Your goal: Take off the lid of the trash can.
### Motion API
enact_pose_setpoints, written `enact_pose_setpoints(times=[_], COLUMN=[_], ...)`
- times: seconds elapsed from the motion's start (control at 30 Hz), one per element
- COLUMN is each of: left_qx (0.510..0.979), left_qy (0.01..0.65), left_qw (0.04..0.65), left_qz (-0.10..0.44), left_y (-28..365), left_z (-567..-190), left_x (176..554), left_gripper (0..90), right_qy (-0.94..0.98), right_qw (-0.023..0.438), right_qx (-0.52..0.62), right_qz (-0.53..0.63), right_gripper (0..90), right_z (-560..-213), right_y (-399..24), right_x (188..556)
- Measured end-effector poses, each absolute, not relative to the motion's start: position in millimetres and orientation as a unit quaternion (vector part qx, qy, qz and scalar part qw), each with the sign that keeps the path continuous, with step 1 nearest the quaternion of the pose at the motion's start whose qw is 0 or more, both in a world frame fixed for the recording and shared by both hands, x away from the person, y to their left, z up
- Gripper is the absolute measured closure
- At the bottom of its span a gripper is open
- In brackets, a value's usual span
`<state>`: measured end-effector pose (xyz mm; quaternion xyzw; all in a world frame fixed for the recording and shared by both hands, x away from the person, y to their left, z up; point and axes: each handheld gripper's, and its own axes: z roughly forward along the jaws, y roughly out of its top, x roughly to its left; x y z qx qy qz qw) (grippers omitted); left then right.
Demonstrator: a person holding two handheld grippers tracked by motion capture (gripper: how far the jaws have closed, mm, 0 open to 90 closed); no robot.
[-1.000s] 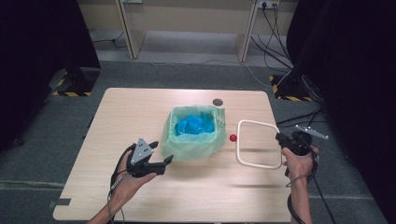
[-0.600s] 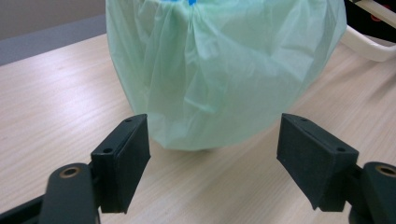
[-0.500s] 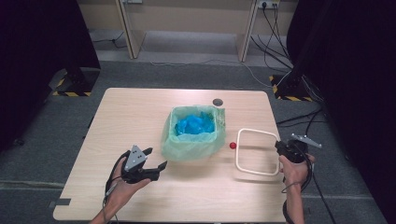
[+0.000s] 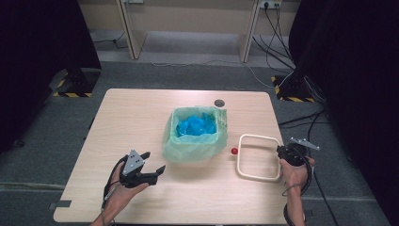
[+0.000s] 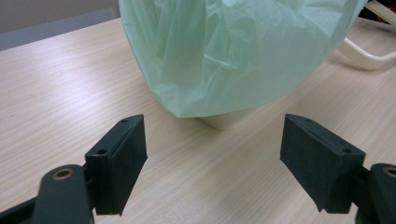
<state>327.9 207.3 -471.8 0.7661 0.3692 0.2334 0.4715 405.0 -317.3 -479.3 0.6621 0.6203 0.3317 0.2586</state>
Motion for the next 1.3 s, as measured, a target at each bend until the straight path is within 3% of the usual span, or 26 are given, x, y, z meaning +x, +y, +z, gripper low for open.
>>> enact_pose_setpoints(times=[0.73,0.9,1.1,1.3], left_qx=[0.772,0.77,0.77,0.772], left_qy=[0.37,0.372,0.373,0.371], left_qw=[0.467,0.469,0.468,0.468], left_qz=[0.222,0.222,0.219,0.22], left_y=[207.9,208.0,207.3,206.8], left_z=[-479.7,-478.9,-479.4,-479.5], left_x=[328.5,328.9,329.1,329.0], left_gripper=[22.4,22.4,22.3,22.3], right_qy=[0.636,0.621,0.597,0.595], right_qw=[0.258,0.26,0.257,0.262], right_qx=[0.659,0.667,0.684,0.676], right_qz=[0.308,0.318,0.332,0.346], right_gripper=[76.6,63.9,38.3,25.5], right_z=[-495.8,-492.4,-483.9,-474.0], right_y=[-312.2,-312.2,-306.5,-295.7], right_x=[408.1,407.7,409.7,411.8])
